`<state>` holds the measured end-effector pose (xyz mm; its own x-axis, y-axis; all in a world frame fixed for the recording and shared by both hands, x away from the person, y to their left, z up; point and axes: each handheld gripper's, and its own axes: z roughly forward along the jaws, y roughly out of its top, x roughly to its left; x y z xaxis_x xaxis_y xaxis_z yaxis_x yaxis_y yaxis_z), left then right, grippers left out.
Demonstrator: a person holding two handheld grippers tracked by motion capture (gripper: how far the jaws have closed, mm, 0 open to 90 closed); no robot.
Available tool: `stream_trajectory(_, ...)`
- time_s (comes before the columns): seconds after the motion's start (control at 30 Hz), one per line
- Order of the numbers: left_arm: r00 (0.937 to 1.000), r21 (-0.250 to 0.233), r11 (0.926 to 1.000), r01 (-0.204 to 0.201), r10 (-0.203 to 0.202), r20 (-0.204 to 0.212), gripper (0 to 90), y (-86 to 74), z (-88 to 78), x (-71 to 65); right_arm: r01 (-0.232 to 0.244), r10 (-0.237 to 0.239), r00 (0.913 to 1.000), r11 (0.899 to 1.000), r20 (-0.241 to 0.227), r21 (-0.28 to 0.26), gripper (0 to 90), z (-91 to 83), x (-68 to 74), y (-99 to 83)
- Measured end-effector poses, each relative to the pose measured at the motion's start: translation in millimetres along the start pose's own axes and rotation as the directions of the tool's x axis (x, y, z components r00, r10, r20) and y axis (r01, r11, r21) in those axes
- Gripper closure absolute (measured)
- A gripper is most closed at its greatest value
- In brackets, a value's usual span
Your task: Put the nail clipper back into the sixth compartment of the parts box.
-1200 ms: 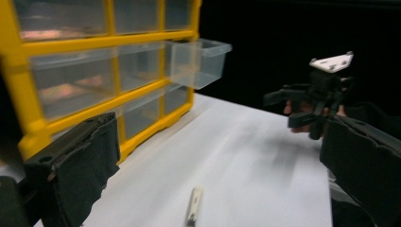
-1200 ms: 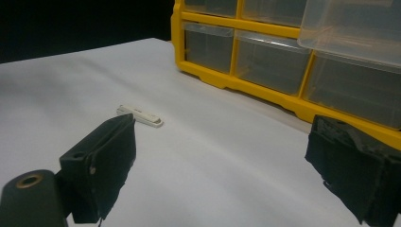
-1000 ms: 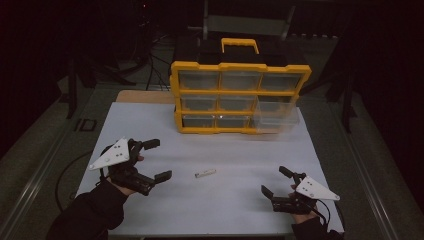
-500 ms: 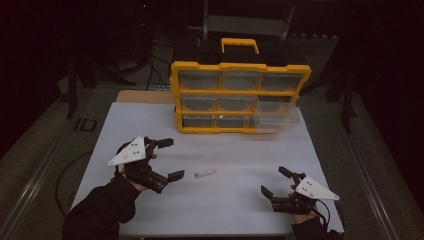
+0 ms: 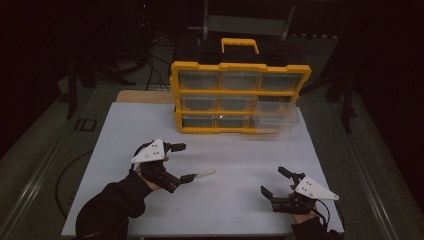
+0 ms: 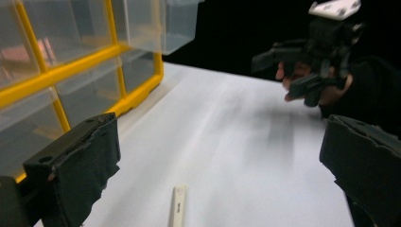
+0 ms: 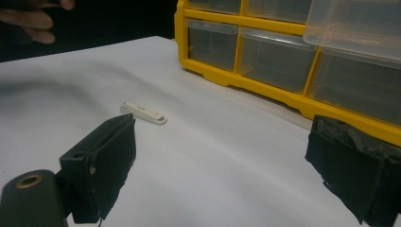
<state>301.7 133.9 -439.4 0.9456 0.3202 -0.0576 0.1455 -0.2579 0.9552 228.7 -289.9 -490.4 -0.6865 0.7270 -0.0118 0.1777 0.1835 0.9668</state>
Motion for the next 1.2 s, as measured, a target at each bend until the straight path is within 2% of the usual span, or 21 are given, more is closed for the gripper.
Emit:
stream_trajectory(0.07,1.0000,0.007,1.0000,0.002,-0.002,0.005,0.5,-1.7,2.6,1.2,-0.001,0.001,1.0000,1.000,-0.001,0.001,9.4,0.1,0.1,0.0)
stream_trajectory(0.1,0.9999,0.037,0.9993,-0.001,0.001,0.012,0.5,-5.4,8.9,3.4,0.000,0.000,1.0000,1.000,-0.002,0.002,9.5,0.1,0.1,-0.1)
stream_trajectory(0.33,0.9997,0.128,0.9918,-0.003,0.000,0.023,0.5,-20.3,29.6,7.3,-0.007,0.007,0.9999,1.000,-0.008,0.003,9.5,1.0,-0.4,-1.1)
stream_trajectory(0.43,0.9994,0.189,0.9819,0.018,-0.023,0.027,1.1,-25.7,37.5,10.0,-0.005,0.005,0.9999,1.000,-0.010,0.003,9.5,0.6,-0.1,-0.8)
stream_trajectory(0.53,0.9997,0.209,0.9778,0.014,-0.018,0.016,2.1,-31.3,42.6,12.3,-0.005,0.005,1.0000,1.000,-0.008,0.001,9.5,0.2,-0.4,-0.7)
stream_trajectory(0.7,0.9993,0.229,0.9729,0.030,-0.034,0.014,5.1,-38.1,48.0,18.9,-0.006,0.006,0.9999,1.000,-0.009,0.002,9.4,0.1,-0.4,-0.8)
stream_trajectory(0.87,0.9992,0.251,0.9675,0.027,-0.034,0.022,15.9,-42.3,53.2,21.4,-0.006,0.006,0.9999,1.000,-0.010,0.005,9.5,0.5,-0.3,-1.0)
stream_trajectory(0.9,0.9993,0.270,0.9625,0.029,-0.034,0.013,15.9,-44.8,56.7,22.5,-0.007,0.007,0.9999,1.000,-0.011,0.004,9.5,0.8,-0.3,-1.2)
stream_trajectory(0.97,0.9995,0.285,0.9581,0.032,-0.033,-0.003,21.3,-46.0,58.5,23.4,-0.006,0.007,0.9999,1.000,-0.014,0.010,9.4,1.8,-0.2,-2.0)
stream_trajectory(1.03,0.9994,0.302,0.9527,0.033,-0.034,-0.002,26.2,-46.5,60.3,23.9,-0.007,0.007,0.9998,1.000,-0.017,0.011,9.5,2.1,0.2,-2.0)
stream_trajectory(1.07,0.9992,0.327,0.9442,0.039,-0.035,-0.018,28.5,-46.6,62.1,24.5,-0.007,0.007,0.9998,1.000,-0.017,0.011,9.5,2.2,0.2,-2.0)
stream_trajectory(1.1,0.9995,0.334,0.9420,0.033,-0.032,-0.008,30.9,-47.3,62.9,24.9,-0.006,0.006,0.9998,1.000,-0.017,0.011,9.5,2.1,0.4,-1.9)
stream_trajectory(1.13,0.9994,0.342,0.9391,0.035,-0.031,-0.017,33.0,-47.8,64.0,25.0,-0.004,0.004,0.9998,1.000,-0.017,0.011,9.5,1.8,0.3,-1.7)
stream_trajectory(1.17,0.9991,0.356,0.9338,0.041,-0.037,-0.019,35.3,-48.2,65.1,25.4,-0.004,0.004,0.9998,1.000,-0.018,0.009,9.5,1.5,0.2,-1.6)
stream_trajectory(1.2,0.9992,0.358,0.9329,0.040,-0.038,-0.013,36.7,-48.9,65.9,25.3,-0.007,0.007,0.9998,1.000,-0.017,0.007,9.5,1.3,0.3,-1.4)
